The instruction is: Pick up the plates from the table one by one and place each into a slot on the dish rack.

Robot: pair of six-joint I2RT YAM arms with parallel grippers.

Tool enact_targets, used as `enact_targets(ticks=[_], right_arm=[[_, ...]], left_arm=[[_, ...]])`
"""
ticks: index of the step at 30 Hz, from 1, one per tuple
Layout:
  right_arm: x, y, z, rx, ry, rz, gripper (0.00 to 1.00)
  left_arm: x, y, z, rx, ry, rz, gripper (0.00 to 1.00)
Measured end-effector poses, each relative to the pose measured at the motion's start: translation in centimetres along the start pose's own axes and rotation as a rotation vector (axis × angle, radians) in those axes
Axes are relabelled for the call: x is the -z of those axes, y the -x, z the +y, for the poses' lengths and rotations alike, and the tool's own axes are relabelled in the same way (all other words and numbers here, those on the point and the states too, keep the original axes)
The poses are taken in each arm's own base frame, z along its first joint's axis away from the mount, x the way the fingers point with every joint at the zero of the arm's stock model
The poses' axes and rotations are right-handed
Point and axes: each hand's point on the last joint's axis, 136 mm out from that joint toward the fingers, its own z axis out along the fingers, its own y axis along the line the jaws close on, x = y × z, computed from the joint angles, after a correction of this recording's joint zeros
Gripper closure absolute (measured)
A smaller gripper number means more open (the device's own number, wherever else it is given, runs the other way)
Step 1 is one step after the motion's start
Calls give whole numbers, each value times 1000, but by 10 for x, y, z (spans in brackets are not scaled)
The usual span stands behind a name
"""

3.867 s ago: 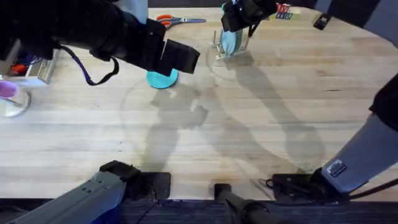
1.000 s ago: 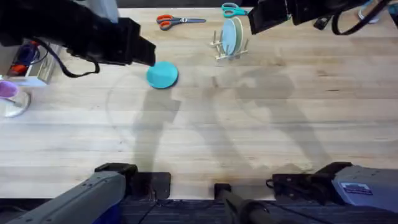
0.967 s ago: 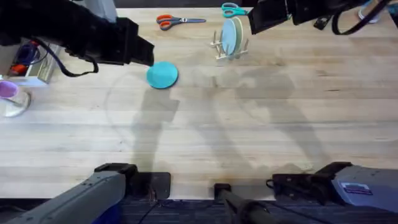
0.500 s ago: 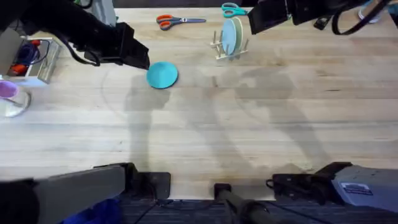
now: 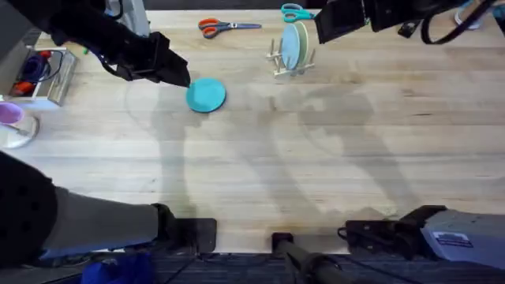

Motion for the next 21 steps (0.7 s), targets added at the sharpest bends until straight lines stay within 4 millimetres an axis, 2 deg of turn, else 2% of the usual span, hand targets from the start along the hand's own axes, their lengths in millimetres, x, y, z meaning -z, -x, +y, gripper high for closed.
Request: enact_targets(ticks=[21], right_arm=[[0, 0, 0, 0, 0, 0, 7]], left_arm=[[-4, 7, 6, -8, 5, -18, 959]])
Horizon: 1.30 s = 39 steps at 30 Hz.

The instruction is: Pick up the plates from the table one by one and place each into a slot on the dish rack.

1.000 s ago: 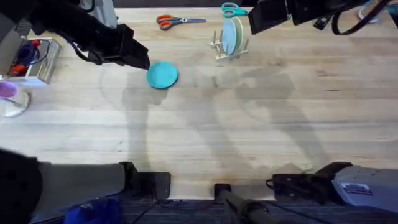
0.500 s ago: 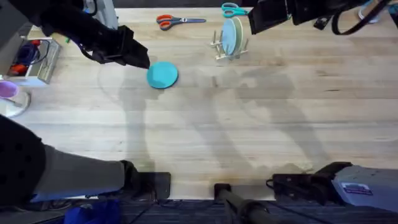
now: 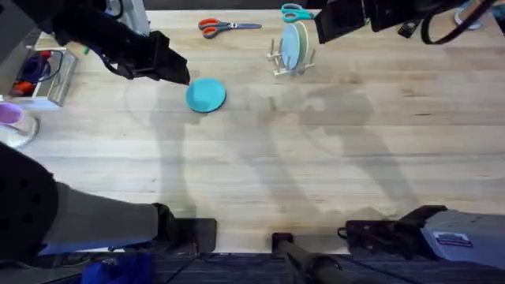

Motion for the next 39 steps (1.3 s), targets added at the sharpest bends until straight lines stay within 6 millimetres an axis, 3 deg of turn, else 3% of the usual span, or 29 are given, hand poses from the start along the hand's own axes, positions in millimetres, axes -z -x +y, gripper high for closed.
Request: enact_targets(ticks=[10, 22, 29, 39], right_arm=[[0, 0, 0, 0, 0, 0, 7], [0, 0, 0, 0, 0, 0, 7], [0, 0, 0, 0, 0, 0, 7], [0, 0, 0, 0, 0, 0, 7]], left_arm=[[-1, 5, 2, -11, 5, -19, 959], [-27, 4, 16, 23, -13, 42, 959], [-33, 7, 21, 24, -12, 38, 959], [-39, 4, 45, 90, -10, 46, 959]])
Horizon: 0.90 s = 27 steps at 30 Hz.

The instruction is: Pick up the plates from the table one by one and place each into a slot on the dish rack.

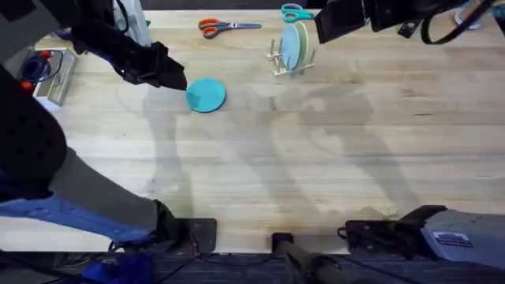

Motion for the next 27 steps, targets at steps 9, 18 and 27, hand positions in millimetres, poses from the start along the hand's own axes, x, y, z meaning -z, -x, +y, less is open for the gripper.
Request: enact_targets(ticks=[9, 18, 27], right_arm=[[0, 0, 0, 0, 0, 0, 7], [0, 0, 0, 0, 0, 0, 7], [0, 0, 0, -2, 0, 0, 8]], left_arm=[[-4, 6, 3, 0, -14, -18, 960], [-15, 9, 7, 7, -35, -12, 961], [-46, 11, 23, 27, -53, 22, 961]])
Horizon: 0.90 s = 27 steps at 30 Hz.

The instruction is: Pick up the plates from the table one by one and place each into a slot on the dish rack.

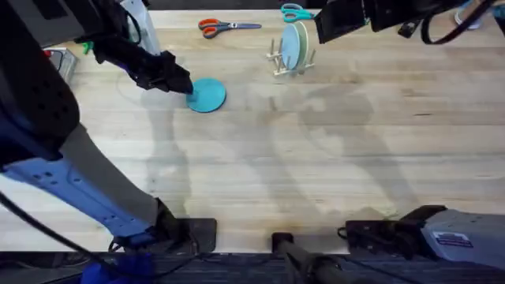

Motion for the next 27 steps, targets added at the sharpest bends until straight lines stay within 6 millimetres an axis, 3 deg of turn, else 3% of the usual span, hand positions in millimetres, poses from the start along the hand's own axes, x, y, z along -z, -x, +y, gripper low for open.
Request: enact_targets(ticks=[5, 16, 27], right_arm=[[0, 0, 0, -1, 0, 0, 7], [0, 0, 0, -1, 0, 0, 7], [0, 0, 0, -1, 0, 0, 7]], left_arm=[[-16, -4, 6, 27, -29, 36, 959], [-24, 11, 1, 29, -113, 4, 958], [-25, 12, 0, 37, -136, 1, 958]])
